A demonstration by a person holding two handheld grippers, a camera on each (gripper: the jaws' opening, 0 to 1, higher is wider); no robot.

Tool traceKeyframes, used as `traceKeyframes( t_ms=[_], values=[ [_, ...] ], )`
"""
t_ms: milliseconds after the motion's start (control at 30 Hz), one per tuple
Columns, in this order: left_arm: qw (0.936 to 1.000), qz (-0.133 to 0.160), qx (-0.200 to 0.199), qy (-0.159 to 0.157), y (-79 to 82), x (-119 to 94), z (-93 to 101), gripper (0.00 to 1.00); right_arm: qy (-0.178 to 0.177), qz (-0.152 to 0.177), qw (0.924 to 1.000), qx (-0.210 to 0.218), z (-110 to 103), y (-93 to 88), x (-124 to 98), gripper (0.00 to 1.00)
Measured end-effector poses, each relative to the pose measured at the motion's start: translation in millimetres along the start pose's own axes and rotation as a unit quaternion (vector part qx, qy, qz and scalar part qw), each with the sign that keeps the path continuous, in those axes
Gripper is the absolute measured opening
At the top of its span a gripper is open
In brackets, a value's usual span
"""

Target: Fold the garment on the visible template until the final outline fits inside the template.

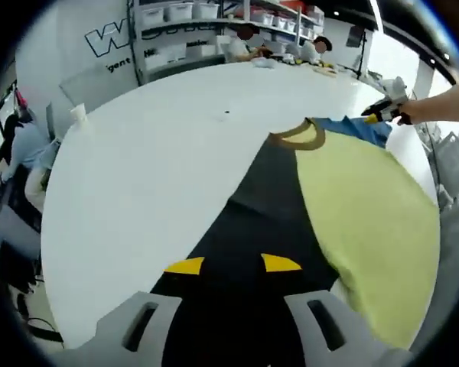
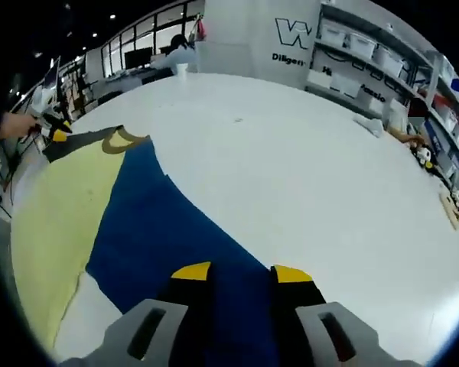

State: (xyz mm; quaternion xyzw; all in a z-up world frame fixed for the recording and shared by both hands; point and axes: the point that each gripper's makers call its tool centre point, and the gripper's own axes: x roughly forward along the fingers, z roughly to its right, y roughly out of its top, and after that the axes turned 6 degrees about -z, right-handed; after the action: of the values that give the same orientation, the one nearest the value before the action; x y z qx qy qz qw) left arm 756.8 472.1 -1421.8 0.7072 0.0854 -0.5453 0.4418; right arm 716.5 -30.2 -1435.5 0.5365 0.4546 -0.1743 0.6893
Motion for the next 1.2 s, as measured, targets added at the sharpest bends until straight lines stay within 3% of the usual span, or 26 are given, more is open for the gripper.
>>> traceKeyframes(
  t_ms=[67, 133, 400, 467, 600, 733, 833, 900, 967, 1067, 1200],
  values=[
    [0.9999, -0.008, 0.004, -0.007, 2.7, 3, -2.3, 0.32, 0.019, -0.024, 0.9993, -0.021, -1, -4.0, 3, 0.30],
    [0.9997, -0.017, 0.001, -0.018, 3.8, 5, -3.3, 0.32, 0.019, -0.023, 0.9991, -0.030, 3, -1.6, 4, 0.31],
    [0.9983, -0.041, -0.006, -0.042, 2.8, 14, -4.4, 0.26, 0.044, -0.045, 0.9964, -0.057, 16, 2.6, 8, 0.19],
    [0.9983, -0.046, -0.001, -0.035, 1.5, 16, -7.6, 0.26, 0.050, -0.047, 0.9927, -0.099, 10, 2.0, 8, 0.12],
    [0.9987, -0.044, 0.006, -0.025, 2.8, 18, -18.2, 0.20, 0.056, -0.042, 0.9900, -0.123, -1, 3.1, 9, 0.00],
    [0.9994, -0.035, 0.002, -0.001, 8.5, 21, -31.7, 0.25, 0.048, -0.040, 0.9899, -0.127, 3, 4.4, 10, 0.00],
    [0.9993, -0.035, -0.001, -0.013, 8.0, 23, -30.6, 0.24, 0.049, -0.038, 0.9881, -0.141, 4, 4.7, 11, 0.00],
    [0.9992, -0.037, -0.003, -0.015, 7.7, 23, -30.7, 0.20, 0.049, -0.037, 0.9879, -0.143, 5, 4.9, 12, 0.00],
    [0.9989, -0.042, 0.005, -0.022, 6.4, 23, -28.0, 0.07, 0.036, -0.037, 0.9866, -0.155, 9, 6.7, 12, 0.00],
    [0.9982, -0.052, -0.022, -0.018, 1.7, 24, -29.4, 0.07, 0.030, -0.035, 0.9877, -0.150, 12, 10.8, 16, 0.00],
    [0.9973, -0.056, -0.044, 0.016, -5.1, 21, -41.5, 0.07, 0.014, -0.034, 0.9882, -0.149, 19, 18.1, 21, 0.00]
  ],
)
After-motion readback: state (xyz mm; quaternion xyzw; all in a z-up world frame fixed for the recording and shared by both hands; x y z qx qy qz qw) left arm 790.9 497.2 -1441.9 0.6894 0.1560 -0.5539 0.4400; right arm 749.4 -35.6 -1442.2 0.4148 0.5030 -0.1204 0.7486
